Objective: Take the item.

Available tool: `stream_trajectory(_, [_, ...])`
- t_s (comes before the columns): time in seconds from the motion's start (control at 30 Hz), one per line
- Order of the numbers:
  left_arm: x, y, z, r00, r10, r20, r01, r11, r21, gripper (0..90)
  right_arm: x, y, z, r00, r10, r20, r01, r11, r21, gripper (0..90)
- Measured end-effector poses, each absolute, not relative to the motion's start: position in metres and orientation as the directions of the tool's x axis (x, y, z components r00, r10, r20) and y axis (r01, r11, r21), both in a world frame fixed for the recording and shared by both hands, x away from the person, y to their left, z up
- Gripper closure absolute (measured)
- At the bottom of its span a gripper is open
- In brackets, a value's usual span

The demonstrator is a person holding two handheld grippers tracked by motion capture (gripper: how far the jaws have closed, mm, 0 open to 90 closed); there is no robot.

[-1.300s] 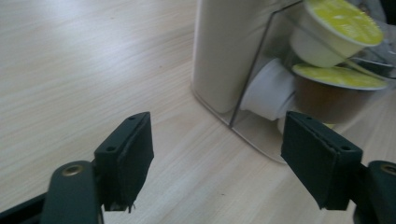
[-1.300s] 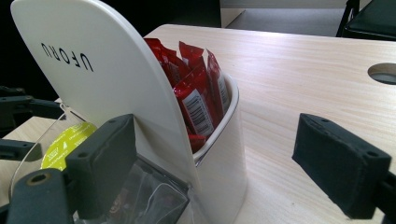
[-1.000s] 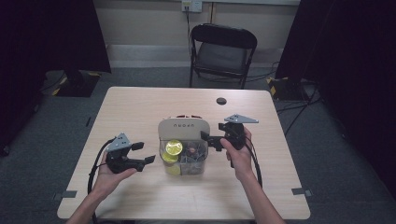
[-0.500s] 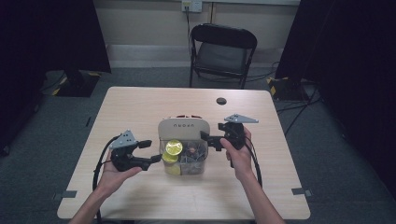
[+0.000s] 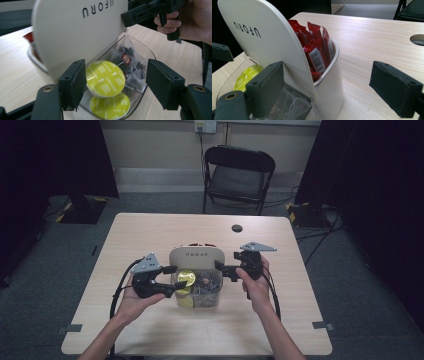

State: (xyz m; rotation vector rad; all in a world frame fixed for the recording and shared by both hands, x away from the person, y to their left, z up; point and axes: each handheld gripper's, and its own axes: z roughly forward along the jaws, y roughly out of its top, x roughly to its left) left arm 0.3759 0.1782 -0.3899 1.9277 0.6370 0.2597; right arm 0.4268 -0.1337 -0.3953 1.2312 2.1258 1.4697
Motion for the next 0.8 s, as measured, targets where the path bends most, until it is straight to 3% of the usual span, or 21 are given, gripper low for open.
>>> stream_trajectory(0.8, [0.386,0.16,-0.416,0.818,0.57,-0.08,0.342,-0.368,0.865,31.1,0.425,-0.133,-0.396,-0.598,0.769,0.226,0.485,0.123,0.866,12.8])
